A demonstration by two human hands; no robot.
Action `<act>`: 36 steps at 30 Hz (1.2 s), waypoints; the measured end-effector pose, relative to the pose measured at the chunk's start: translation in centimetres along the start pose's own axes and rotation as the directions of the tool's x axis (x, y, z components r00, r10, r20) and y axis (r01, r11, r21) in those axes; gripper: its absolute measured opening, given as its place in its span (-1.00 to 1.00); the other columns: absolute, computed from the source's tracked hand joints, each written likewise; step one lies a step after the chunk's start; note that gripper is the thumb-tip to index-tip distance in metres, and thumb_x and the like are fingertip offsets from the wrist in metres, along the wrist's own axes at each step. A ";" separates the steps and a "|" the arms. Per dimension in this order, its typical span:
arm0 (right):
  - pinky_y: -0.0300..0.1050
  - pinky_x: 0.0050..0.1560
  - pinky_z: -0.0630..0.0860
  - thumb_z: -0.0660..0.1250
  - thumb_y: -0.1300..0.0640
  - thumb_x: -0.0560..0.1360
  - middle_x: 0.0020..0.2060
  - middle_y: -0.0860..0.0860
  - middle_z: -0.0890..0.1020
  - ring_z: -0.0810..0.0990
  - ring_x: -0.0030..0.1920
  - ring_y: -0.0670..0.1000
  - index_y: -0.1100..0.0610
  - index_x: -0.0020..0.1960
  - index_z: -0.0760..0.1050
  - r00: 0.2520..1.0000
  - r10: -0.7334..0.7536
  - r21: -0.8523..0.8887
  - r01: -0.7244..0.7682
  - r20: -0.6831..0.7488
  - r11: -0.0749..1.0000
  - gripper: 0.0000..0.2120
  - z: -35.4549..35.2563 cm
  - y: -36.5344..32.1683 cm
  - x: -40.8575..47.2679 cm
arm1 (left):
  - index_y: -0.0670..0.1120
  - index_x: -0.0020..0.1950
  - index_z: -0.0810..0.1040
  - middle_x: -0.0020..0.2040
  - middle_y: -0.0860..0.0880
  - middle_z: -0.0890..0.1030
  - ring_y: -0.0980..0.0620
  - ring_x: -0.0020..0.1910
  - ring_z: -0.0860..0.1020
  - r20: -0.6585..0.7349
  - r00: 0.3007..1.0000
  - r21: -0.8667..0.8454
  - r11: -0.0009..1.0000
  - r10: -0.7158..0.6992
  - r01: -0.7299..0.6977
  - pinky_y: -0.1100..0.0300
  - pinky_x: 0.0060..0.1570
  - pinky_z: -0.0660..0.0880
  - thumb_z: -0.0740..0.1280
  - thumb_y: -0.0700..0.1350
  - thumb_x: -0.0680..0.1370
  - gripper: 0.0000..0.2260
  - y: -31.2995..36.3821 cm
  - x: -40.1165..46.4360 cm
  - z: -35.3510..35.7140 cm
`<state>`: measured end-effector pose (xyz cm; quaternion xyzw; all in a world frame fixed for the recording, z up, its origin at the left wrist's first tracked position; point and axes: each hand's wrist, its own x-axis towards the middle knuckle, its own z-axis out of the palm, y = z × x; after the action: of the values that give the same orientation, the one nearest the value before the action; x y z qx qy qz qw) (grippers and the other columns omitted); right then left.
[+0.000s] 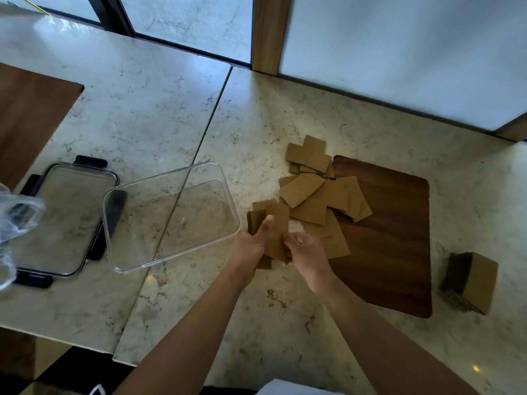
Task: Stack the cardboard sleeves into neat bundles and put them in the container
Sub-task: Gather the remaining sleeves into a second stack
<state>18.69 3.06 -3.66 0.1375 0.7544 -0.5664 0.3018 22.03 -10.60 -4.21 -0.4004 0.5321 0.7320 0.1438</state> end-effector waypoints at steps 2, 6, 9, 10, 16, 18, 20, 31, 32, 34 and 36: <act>-0.16 -0.31 0.48 0.34 0.04 0.58 -0.40 -0.09 0.61 0.58 -0.36 -0.05 0.07 -0.24 0.56 0.991 -0.133 -0.323 0.126 0.002 0.938 -0.77 0.1 0.2 0.5 | -0.10 0.15 0.67 -0.08 -0.12 0.78 -0.18 -0.09 0.76 -0.010 1.000 -0.005 1.000 -0.015 0.015 -0.04 -0.23 0.70 0.46 0.18 0.56 -0.63 -0.1 0.0 -0.4; -0.08 -0.04 0.58 0.33 -0.08 0.56 0.06 -0.02 0.56 0.58 -0.03 -0.03 0.00 0.20 0.49 0.941 -0.250 -0.541 0.092 -0.227 0.836 -0.73 1.5 -0.2 2.0 | -0.08 0.12 0.65 -0.19 -0.11 0.77 -0.17 -0.21 0.75 -0.055 0.998 -0.029 0.999 -0.017 0.016 -0.02 -0.36 0.67 0.32 -0.17 0.66 -0.87 -0.6 -0.2 -1.0; -0.12 -0.03 0.46 0.34 -0.22 0.53 0.14 0.07 0.52 0.55 0.07 0.07 0.10 0.25 0.47 0.916 -0.289 -0.727 -0.005 -0.279 0.687 -0.53 3.5 -0.9 3.4 | -0.11 -0.05 0.63 -0.33 -0.12 0.70 -0.16 -0.36 0.69 -0.080 0.995 -0.115 0.992 -0.054 0.045 0.02 -0.46 0.62 0.22 -0.21 0.62 -0.81 -0.6 -0.5 -0.9; -0.11 0.00 0.46 0.37 -0.25 0.50 0.14 0.09 0.51 0.53 0.09 0.08 0.13 0.26 0.46 0.909 -0.331 -0.783 0.009 -0.253 0.622 -0.47 4.1 -0.9 3.5 | -0.12 -0.11 0.62 -0.37 -0.11 0.67 -0.11 -0.41 0.66 -0.086 0.995 -0.110 0.993 -0.048 0.038 0.05 -0.48 0.60 0.20 -0.21 0.61 -0.79 -0.7 -0.5 -1.0; -0.07 0.15 0.54 0.52 -0.04 0.46 0.13 0.04 0.52 0.54 0.15 0.05 0.11 0.23 0.45 0.928 -0.293 -0.649 0.079 -0.229 0.757 -0.56 3.8 -1.1 4.0 | -0.12 0.02 0.60 -0.37 -0.08 0.60 -0.01 -0.46 0.54 -0.096 0.994 0.061 0.997 0.057 -0.052 0.07 -0.42 0.55 0.27 -0.08 0.63 -0.85 -1.4 0.3 -1.1; -0.19 -0.06 0.55 0.50 0.05 0.49 -0.03 -0.08 0.58 0.62 0.05 -0.01 0.04 0.16 0.45 0.943 -0.177 -0.400 0.052 -0.281 0.915 -0.68 1.4 -1.5 4.0 | -0.09 0.08 0.54 -0.35 -0.04 0.59 0.03 -0.48 0.53 -0.148 0.985 0.124 0.990 0.085 -0.067 0.05 -0.39 0.55 0.33 0.01 0.63 -0.82 -1.6 0.8 -0.5; -0.32 -0.18 0.50 0.50 0.02 0.50 -0.10 -0.16 0.61 0.63 -0.05 -0.12 -0.01 0.13 0.49 0.943 -0.118 -0.260 0.036 -0.310 0.965 -0.72 -1.4 -1.5 3.8 | -0.06 0.10 0.55 -0.32 -0.03 0.60 0.06 -0.47 0.56 -0.159 0.981 0.177 0.981 0.113 -0.084 0.07 -0.37 0.58 0.38 0.17 0.60 -0.69 -1.2 1.2 0.6; -0.10 -0.41 0.31 0.25 -0.36 0.51 -0.40 0.02 0.50 0.47 -0.42 0.03 0.05 -0.31 0.41 0.885 -0.115 -0.394 -0.082 -0.451 0.916 -0.50 -2.8 -5.1 6.7 | -0.28 -0.01 0.68 -0.20 -0.26 0.75 -0.20 -0.34 0.71 -0.081 0.995 -0.136 0.990 -0.055 0.043 0.01 -0.33 0.67 0.30 -0.12 0.65 -0.74 1.7 2.8 4.0; -0.11 -0.39 0.34 0.30 -0.38 0.47 -0.30 0.03 0.55 0.52 -0.35 0.04 0.10 -0.20 0.47 0.886 -0.081 -0.384 -0.114 -0.457 0.916 -0.49 -2.2 -5.7 7.6 | -0.24 0.01 0.66 -0.23 -0.21 0.73 -0.15 -0.37 0.67 -0.114 0.993 -0.133 0.991 -0.027 0.012 0.00 -0.31 0.65 0.32 -0.09 0.64 -0.77 1.9 3.0 3.8; -0.06 -0.23 0.51 0.39 -0.31 0.45 -0.01 0.07 0.61 0.63 -0.12 0.10 0.17 0.10 0.51 0.888 -0.017 -0.334 -0.155 -0.459 0.930 -0.45 -1.1 -6.5 9.1 | -0.15 0.04 0.60 -0.23 -0.13 0.67 -0.05 -0.38 0.61 -0.174 0.983 -0.090 0.993 0.056 -0.072 0.02 -0.34 0.62 0.36 -0.04 0.63 -0.82 2.3 3.8 3.8; 0.04 0.01 0.61 0.44 -0.15 0.48 0.14 0.13 0.62 0.65 0.02 0.13 0.18 0.17 0.53 0.893 0.006 -0.280 -0.147 -0.449 0.949 -0.54 -0.9 -6.4 10.0 | -0.09 0.03 0.57 -0.24 -0.08 0.64 0.03 -0.41 0.58 -0.216 0.966 0.029 0.989 0.145 -0.142 0.08 -0.38 0.60 0.37 0.05 0.62 -0.80 2.8 4.4 3.8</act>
<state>7.06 0.48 -4.67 0.2440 0.8758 -0.3836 0.1623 15.83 -9.20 -5.17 -0.4376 0.5772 0.6886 0.0340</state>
